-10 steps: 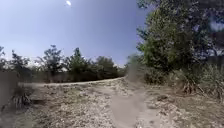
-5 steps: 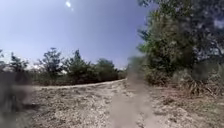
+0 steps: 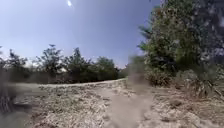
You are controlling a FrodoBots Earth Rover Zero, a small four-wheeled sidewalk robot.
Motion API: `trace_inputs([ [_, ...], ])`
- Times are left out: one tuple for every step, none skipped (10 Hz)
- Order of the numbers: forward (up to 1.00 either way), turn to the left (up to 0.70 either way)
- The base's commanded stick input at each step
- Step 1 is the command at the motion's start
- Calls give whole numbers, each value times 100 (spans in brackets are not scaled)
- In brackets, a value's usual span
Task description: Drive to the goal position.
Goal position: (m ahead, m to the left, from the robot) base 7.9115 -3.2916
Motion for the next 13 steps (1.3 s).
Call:
trace_inputs([
  [45, 2],
  [45, 2],
  [45, 2],
  [45, 2],
  [45, 2],
  [45, 2],
  [45, 2],
  [45, 2],
  [45, 2],
  [45, 2],
  [45, 2],
  [45, 2],
  [45, 2],
])
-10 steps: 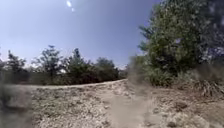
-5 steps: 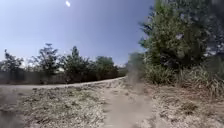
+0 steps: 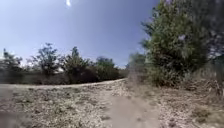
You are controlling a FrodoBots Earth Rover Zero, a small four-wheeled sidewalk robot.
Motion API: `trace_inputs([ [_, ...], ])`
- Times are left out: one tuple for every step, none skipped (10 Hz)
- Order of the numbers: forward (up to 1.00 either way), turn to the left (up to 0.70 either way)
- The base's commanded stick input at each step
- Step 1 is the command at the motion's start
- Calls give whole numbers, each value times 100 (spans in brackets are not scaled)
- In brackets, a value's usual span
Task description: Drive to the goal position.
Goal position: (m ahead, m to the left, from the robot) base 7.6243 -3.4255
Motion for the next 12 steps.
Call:
trace_inputs([
  [45, 2],
  [45, 2],
  [45, 2],
  [45, 2],
  [45, 2],
  [45, 2],
  [45, 2],
  [45, 2],
  [45, 2],
  [45, 2],
  [45, 2],
  [45, 2],
])
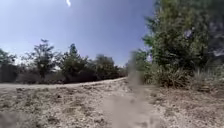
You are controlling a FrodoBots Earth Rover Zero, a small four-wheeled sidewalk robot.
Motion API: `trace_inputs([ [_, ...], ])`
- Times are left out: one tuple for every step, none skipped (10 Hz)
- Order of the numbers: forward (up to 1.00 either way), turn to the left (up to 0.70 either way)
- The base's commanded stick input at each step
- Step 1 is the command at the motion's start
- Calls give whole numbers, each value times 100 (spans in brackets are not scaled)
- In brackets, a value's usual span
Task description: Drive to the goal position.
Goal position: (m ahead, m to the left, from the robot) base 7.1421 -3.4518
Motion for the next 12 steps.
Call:
trace_inputs([
  [45, 2],
  [45, 2],
  [45, 2],
  [45, 2],
  [45, 2],
  [45, 2],
  [45, 2],
  [45, 2],
  [45, 2],
  [45, 2],
  [45, 2],
  [45, 2],
])
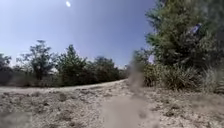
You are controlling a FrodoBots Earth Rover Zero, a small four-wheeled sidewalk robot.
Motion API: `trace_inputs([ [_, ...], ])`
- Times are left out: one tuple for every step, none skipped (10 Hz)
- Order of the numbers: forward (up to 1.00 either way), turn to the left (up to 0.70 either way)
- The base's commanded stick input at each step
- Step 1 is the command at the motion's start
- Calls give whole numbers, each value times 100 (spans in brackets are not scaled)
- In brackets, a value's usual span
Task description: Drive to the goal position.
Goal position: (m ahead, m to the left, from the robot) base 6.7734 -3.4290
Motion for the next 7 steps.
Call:
trace_inputs([
  [45, 2],
  [45, 2],
  [45, 2],
  [45, 2],
  [45, 2],
  [45, 2],
  [45, 2],
])
